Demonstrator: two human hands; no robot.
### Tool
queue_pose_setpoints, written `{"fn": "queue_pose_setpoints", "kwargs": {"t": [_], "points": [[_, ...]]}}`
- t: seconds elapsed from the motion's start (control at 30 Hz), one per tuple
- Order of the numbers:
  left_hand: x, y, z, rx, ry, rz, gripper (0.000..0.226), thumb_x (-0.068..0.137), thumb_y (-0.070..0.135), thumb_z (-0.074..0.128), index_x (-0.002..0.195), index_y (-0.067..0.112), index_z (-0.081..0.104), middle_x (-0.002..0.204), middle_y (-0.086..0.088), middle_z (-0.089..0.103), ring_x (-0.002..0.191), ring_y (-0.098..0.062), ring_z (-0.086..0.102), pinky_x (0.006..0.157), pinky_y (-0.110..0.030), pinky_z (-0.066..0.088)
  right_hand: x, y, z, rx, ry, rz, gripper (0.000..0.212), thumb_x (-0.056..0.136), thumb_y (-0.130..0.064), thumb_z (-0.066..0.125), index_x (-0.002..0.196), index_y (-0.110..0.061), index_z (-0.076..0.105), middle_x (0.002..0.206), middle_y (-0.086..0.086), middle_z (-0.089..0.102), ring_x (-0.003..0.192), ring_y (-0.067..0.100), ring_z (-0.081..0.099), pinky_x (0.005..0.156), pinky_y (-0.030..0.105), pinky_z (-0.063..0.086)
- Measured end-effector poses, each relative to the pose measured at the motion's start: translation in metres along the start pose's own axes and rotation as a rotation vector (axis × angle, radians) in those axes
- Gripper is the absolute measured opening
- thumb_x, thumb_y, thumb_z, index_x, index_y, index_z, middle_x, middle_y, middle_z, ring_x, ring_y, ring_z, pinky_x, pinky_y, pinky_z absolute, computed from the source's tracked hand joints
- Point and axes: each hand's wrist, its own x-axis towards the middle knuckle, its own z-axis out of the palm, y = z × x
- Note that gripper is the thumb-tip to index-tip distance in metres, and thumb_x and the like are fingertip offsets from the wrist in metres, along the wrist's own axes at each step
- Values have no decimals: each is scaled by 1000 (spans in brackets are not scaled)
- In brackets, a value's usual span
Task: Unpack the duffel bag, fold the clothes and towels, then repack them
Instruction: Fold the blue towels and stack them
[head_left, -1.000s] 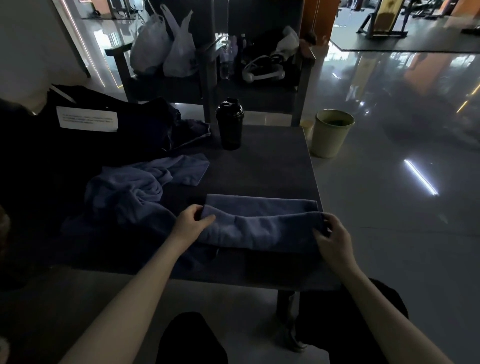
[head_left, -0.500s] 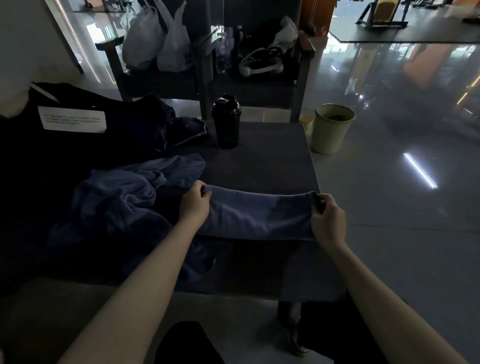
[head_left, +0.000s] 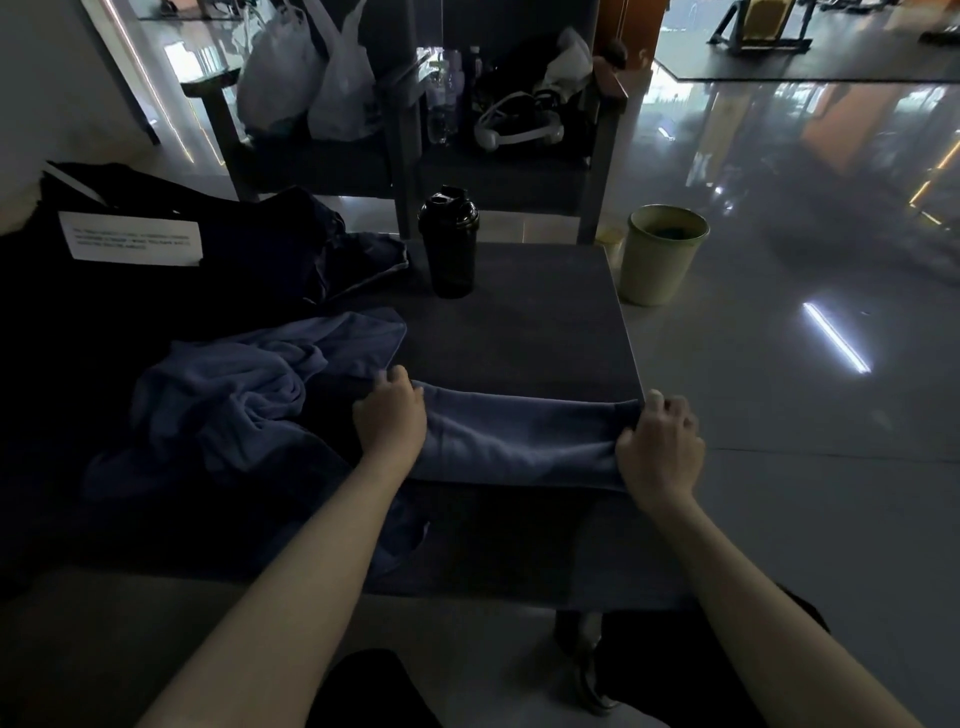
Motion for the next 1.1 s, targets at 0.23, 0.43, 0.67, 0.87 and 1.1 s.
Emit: {"fn": "queue_pose_setpoints", "kwargs": {"t": [0.23, 0.43, 0.67, 0.87, 1.1], "points": [[-34, 37, 22, 69, -266, 393, 55, 100, 47, 25, 150, 24, 22, 159, 5, 13, 147, -16, 6, 117, -46, 2, -16, -25, 16, -94, -318, -358, 56, 98, -47, 32, 149, -25, 23, 159, -2, 12, 147, 18, 6, 116, 50, -1], [-28, 13, 35, 85, -312, 382, 60, 98, 54, 23, 151, 30, 14, 161, 5, 6, 147, -15, 1, 118, -43, 1, -7, -11, 23, -167, -422, -378, 63, 96, -58, 23, 151, -31, 10, 159, -10, 2, 147, 14, -4, 117, 47, -6], [-17, -4, 32, 107, -312, 343, 58, 96, 57, 20, 150, 37, 13, 160, 8, 5, 147, -13, -2, 118, -43, -4, 6, -3, 28, -157, -415, -477, 91, 70, -73, -6, 151, -34, 8, 159, -13, 2, 146, 10, -4, 118, 43, -5], [-19, 2, 30, 115, -297, 243, 58, 97, 56, 17, 151, 34, 11, 161, 4, 3, 147, -17, -3, 118, -46, -3, 24, -15, 31, -224, -369, -435, 87, 76, -69, 0, 148, -26, 26, 158, -1, 18, 145, 19, 15, 116, 48, 10], [-35, 18, 25, 137, -257, 115, 56, 100, 51, 17, 152, 30, 12, 161, -1, 7, 148, -21, 2, 117, -48, -2, -34, -42, 26, -131, -52, -310, 30, 85, -34, 63, 102, -10, 67, 110, 15, 64, 101, 32, 59, 89, 46, 43]]}}
